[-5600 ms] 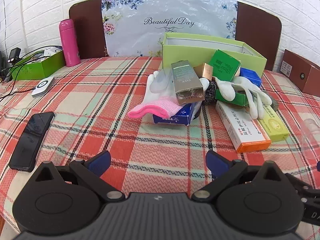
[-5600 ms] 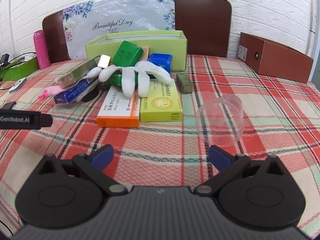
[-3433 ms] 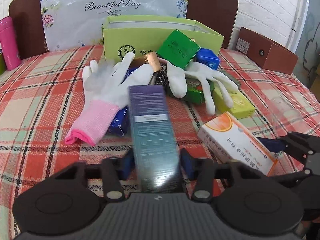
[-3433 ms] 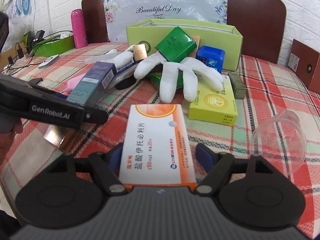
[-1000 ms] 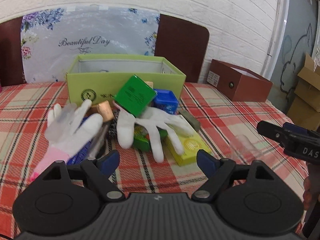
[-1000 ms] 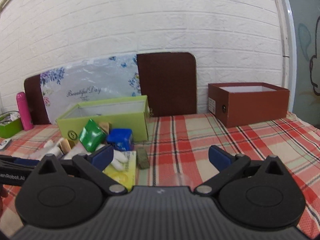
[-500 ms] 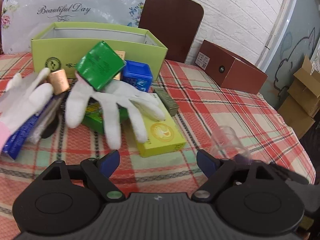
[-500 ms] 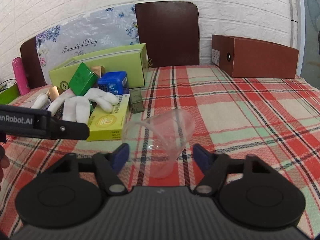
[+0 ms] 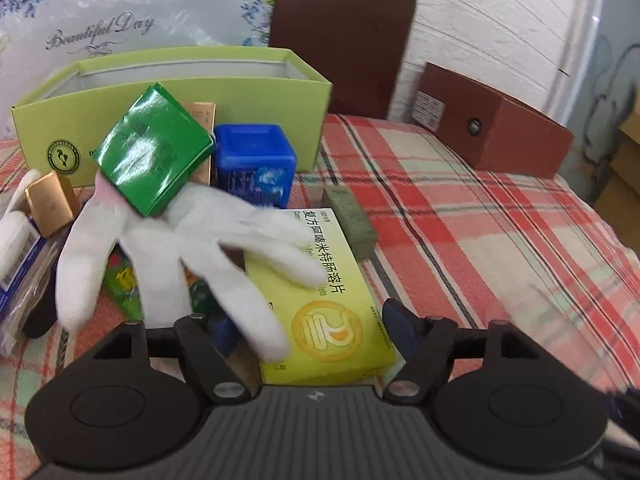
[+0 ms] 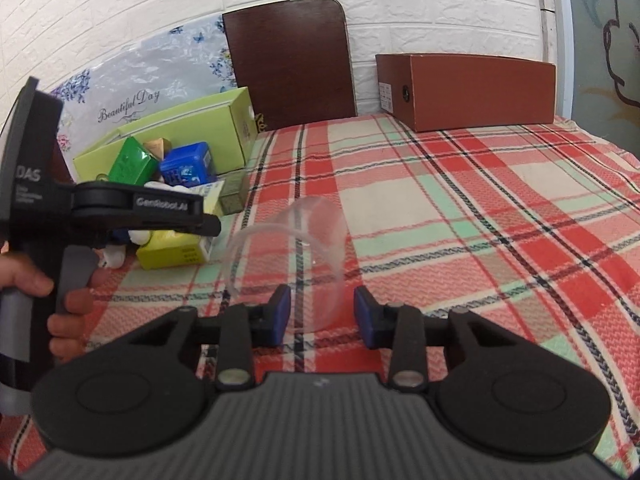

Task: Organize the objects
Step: 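Grasp the yellow medicine box with the left gripper while the right grasps the clear cup, then drop the yellow box into the green box with the left gripper while the right drops the cup, then grasp the pink-cuffed white glove with the left gripper while the right grasps the gold box, then drop the glove into the green box with the left gripper while the right drops the gold box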

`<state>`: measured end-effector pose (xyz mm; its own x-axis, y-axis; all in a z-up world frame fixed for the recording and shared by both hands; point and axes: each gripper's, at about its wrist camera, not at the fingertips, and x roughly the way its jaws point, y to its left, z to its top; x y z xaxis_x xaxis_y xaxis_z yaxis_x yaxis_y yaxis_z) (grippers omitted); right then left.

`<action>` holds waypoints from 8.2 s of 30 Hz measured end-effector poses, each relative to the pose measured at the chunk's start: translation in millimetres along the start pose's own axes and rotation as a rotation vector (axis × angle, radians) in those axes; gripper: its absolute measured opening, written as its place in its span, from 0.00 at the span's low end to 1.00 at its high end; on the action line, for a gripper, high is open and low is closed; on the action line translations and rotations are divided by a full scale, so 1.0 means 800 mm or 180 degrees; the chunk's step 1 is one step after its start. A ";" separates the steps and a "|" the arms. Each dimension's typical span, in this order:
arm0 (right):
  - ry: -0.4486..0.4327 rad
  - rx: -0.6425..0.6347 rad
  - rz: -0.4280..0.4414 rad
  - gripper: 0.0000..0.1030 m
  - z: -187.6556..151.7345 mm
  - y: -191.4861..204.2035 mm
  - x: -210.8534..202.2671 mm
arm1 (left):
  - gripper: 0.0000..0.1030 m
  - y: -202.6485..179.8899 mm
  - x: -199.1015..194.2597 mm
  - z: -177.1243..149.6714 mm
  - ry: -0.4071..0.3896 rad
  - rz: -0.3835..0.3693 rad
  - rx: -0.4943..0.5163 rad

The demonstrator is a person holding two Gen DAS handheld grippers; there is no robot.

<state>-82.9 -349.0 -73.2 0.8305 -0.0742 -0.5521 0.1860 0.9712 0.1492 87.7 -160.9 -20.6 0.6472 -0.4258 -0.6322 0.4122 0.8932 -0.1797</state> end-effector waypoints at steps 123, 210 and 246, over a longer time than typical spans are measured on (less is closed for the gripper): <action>-0.0037 -0.0416 0.0866 1.00 0.018 0.161 0.046 | 0.92 0.213 -0.145 -0.036 -0.0430 0.0731 -0.0582; 0.0208 -0.0711 0.1711 0.23 0.085 0.190 0.023 | 0.08 0.165 -0.184 0.016 -0.0332 -0.0462 -0.0005; -0.0860 -0.0662 0.0706 0.87 0.210 0.163 0.215 | 0.73 0.211 0.008 0.199 -0.0577 0.0371 -0.0324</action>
<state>172.2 -273.1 -10.8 0.9518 0.1124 -0.2855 -0.1005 0.9934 0.0560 264.0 -35.6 64.8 0.7949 -0.3297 -0.5093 0.2670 0.9439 -0.1943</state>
